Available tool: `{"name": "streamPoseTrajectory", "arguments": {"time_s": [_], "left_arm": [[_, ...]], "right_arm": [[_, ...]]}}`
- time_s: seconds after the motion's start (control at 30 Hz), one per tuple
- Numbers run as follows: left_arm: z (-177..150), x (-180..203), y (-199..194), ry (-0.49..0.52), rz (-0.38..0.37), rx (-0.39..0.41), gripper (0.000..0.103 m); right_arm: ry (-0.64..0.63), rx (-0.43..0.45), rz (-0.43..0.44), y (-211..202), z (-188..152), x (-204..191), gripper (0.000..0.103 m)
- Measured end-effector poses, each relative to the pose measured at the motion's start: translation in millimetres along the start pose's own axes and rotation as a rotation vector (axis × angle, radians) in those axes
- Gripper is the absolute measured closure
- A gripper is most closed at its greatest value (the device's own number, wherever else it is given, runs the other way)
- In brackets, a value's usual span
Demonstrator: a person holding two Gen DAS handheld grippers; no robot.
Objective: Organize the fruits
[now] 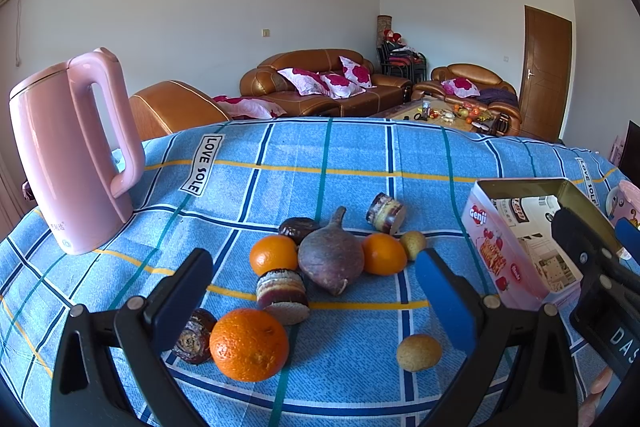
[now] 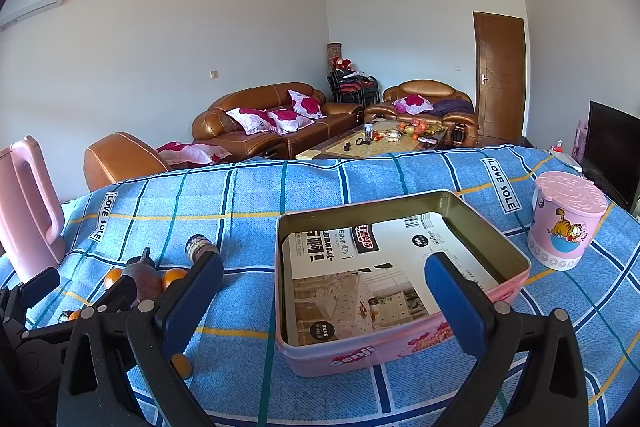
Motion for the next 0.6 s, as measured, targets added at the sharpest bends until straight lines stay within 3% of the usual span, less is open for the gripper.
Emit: {"name": "streamPoseTrajectory", "arguments": {"time_s": [0.17,0.33,0.43,0.6], "left_arm": [[-2.2,-0.9,1.4,0.01,0.001,-0.008,0.0],[0.6,-17.5,6.4,0.072,0.058,-0.042,0.0],[6.2,-45.9,8.3,0.036,0.107,-0.058,0.0],[13.7,-99.9,5.4,-0.098,0.078,-0.064,0.0]], "right_arm": [[-0.002,-0.007,0.017,-0.5,-1.0,-2.8,0.001],[-0.011,-0.011,0.046,-1.6,-1.1,-7.0,0.002],[-0.031,-0.016,0.1,-3.4,-1.6,-16.5,0.014],[-0.074,-0.134,0.269,5.4,-20.0,-48.5,0.038]]}}
Point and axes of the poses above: each gripper's, at about its wrist camera, not at the fingertips, and y roughly the way its jaws point, x to its right, z to its top, the point moved 8 cm from there along y, roughly the way its jaws point, and after that the axes turned 1 degree about x, right-handed, at the moved point
